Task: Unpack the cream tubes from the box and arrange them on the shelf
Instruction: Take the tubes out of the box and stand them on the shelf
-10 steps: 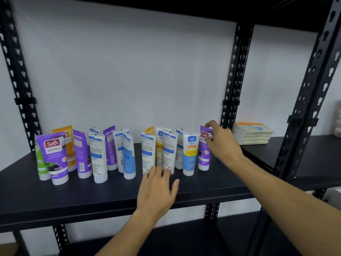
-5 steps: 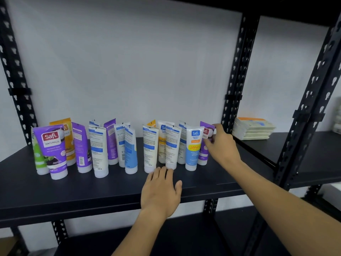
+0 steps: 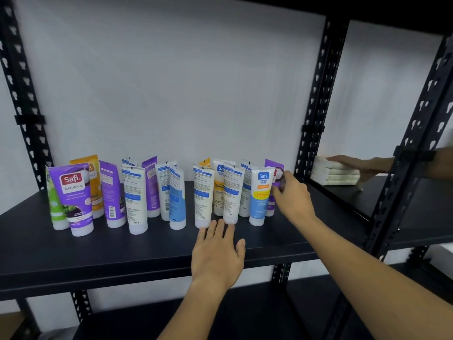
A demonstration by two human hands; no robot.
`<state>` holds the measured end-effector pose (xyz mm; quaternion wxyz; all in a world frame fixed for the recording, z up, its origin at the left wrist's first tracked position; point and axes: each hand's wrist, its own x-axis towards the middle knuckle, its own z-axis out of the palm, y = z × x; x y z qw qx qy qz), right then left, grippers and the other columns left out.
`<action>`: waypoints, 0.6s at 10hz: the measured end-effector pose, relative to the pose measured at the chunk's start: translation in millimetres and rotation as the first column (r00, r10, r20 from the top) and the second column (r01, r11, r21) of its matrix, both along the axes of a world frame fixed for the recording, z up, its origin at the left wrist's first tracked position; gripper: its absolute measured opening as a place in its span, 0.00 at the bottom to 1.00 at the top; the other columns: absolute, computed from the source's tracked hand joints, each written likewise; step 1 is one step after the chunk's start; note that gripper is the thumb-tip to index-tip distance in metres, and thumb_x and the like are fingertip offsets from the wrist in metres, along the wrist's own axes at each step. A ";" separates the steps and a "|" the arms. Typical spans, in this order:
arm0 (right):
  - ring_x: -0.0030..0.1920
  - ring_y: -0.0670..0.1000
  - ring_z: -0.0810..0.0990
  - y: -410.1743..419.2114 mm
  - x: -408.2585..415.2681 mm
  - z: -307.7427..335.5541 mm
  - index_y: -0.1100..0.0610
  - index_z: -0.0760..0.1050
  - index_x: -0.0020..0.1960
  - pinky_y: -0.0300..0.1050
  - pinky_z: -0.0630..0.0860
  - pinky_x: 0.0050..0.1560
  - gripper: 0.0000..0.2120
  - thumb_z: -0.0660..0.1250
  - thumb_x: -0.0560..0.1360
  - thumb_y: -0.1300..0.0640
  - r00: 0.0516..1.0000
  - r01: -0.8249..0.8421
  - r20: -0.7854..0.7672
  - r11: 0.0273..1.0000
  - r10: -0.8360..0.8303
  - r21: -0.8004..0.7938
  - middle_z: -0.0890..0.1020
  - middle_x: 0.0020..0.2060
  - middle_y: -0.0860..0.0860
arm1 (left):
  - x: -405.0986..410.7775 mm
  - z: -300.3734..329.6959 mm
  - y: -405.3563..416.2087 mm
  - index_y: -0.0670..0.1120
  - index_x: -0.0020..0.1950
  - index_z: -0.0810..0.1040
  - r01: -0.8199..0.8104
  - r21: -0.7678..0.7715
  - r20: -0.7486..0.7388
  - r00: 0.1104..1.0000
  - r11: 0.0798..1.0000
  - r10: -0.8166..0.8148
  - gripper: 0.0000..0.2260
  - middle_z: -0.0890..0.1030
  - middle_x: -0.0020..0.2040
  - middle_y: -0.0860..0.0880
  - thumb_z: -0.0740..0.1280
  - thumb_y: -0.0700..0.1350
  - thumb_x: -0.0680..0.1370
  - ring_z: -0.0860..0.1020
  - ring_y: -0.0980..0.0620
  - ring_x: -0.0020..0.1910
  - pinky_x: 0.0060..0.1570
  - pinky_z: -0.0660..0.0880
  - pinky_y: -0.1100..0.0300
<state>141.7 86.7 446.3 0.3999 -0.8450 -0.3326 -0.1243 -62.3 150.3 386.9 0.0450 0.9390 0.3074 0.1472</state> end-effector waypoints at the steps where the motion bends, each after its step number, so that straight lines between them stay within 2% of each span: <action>1: 0.45 0.53 0.82 -0.5 2.2 3.1 0.53 0.71 0.59 0.55 0.82 0.45 0.11 0.66 0.79 0.52 0.999 -0.022 -0.026 1.000 0.021 -0.019 0.81 0.46 0.52 | 0.2 0.1 -0.1 0.51 0.80 0.52 -0.005 -0.006 -0.011 1.000 1.000 0.005 0.26 0.53 0.81 0.49 0.45 0.57 0.84 0.49 0.50 0.80 0.78 0.45 0.51; 3: 0.48 0.52 0.81 -3.5 4.6 9.7 0.54 0.72 0.60 0.51 0.81 0.48 0.13 0.69 0.77 0.54 0.994 -0.060 -0.093 0.997 0.056 -0.039 0.82 0.51 0.52 | 0.0 2.5 -1.2 0.50 0.81 0.51 -0.003 -0.016 -0.033 0.999 1.000 0.002 0.26 0.52 0.81 0.49 0.44 0.57 0.84 0.48 0.50 0.80 0.78 0.44 0.51; 4: 0.48 0.51 0.81 -9.8 3.1 7.2 0.54 0.72 0.64 0.46 0.78 0.46 0.18 0.71 0.76 0.53 0.987 -0.057 -0.153 0.998 0.057 0.005 0.82 0.52 0.52 | -0.2 2.8 -1.0 0.50 0.81 0.52 -0.003 -0.022 -0.040 0.999 1.000 0.003 0.26 0.52 0.81 0.49 0.44 0.57 0.84 0.48 0.49 0.80 0.78 0.44 0.50; 5: 0.49 0.51 0.80 -20.0 -3.4 -0.6 0.54 0.71 0.67 0.47 0.77 0.48 0.20 0.70 0.77 0.53 0.980 -0.038 -0.196 0.999 0.033 -0.019 0.82 0.53 0.53 | 0.6 2.9 -0.7 0.50 0.80 0.52 -0.003 -0.019 -0.041 0.999 1.000 0.002 0.26 0.53 0.81 0.48 0.45 0.57 0.84 0.49 0.49 0.80 0.78 0.45 0.50; 6: 0.52 0.54 0.80 -34.4 -14.4 -10.3 0.55 0.70 0.68 0.51 0.78 0.55 0.21 0.68 0.78 0.54 0.981 -0.009 -0.195 0.993 -0.015 -0.122 0.82 0.57 0.55 | -0.8 3.6 -1.2 0.49 0.81 0.52 -0.003 -0.026 -0.054 0.999 1.000 0.001 0.26 0.54 0.81 0.48 0.45 0.57 0.84 0.49 0.49 0.80 0.78 0.45 0.50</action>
